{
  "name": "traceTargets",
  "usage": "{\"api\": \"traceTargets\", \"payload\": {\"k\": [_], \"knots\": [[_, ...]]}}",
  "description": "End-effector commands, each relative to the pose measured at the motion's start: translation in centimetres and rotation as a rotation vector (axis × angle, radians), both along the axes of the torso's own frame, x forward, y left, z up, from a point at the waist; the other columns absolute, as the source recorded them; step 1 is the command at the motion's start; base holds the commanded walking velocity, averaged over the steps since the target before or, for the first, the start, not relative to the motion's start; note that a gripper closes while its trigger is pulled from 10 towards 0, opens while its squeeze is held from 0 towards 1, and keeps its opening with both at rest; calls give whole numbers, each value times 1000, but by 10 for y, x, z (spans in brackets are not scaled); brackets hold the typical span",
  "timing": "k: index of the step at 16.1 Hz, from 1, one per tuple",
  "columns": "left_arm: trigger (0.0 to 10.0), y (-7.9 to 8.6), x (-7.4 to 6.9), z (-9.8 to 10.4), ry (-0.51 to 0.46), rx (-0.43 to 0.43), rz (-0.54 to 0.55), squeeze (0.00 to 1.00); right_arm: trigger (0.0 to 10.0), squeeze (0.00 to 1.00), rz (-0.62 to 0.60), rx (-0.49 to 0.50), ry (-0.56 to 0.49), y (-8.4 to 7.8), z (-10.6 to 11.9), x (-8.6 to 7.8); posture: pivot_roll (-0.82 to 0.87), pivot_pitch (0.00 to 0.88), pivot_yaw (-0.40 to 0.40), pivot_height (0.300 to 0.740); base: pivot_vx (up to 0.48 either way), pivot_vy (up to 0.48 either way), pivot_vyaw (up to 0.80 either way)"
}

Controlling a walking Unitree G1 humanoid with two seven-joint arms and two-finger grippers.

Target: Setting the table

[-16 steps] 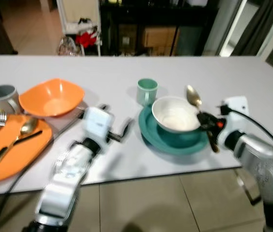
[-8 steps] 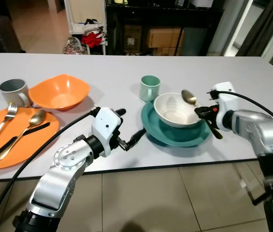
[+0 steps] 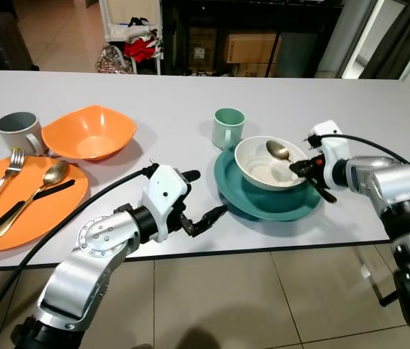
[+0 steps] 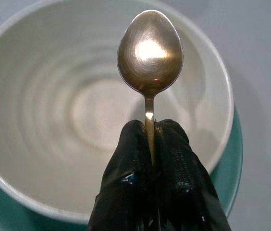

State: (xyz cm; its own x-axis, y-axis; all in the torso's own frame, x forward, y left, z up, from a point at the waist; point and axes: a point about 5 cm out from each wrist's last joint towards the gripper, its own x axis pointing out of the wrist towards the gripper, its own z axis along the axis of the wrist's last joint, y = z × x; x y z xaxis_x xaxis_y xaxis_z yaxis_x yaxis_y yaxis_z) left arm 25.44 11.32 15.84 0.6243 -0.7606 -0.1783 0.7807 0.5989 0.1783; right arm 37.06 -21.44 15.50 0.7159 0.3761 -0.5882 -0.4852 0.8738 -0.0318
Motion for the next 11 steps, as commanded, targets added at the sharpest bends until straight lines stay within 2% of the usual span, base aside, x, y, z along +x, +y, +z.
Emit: {"api": "traceTargets", "payload": {"k": [1,2,4,7,11], "knots": [[10000,-4,-4,1,7,9,-36,0,10000,0,18,-8,-23,-1,6,3,4,0,-67,740,0,0,0],[10000,-3,-4,1,5,15,-37,0,10000,710,21,-9,-27,-1,6,4,4,0,-66,740,0,0,0],[10000,-3,-3,2,3,11,-32,0,10000,1000,29,-4,-32,-2,7,5,4,0,-65,740,0,0,0],[10000,-3,-2,3,2,13,-32,0,10000,1000,49,4,-49,-2,8,7,3,0,-60,740,0,0,0],[10000,0,0,6,-13,9,-6,0,10000,1000,74,64,-137,-2,26,8,6,0,-60,740,0,0,0]]}}
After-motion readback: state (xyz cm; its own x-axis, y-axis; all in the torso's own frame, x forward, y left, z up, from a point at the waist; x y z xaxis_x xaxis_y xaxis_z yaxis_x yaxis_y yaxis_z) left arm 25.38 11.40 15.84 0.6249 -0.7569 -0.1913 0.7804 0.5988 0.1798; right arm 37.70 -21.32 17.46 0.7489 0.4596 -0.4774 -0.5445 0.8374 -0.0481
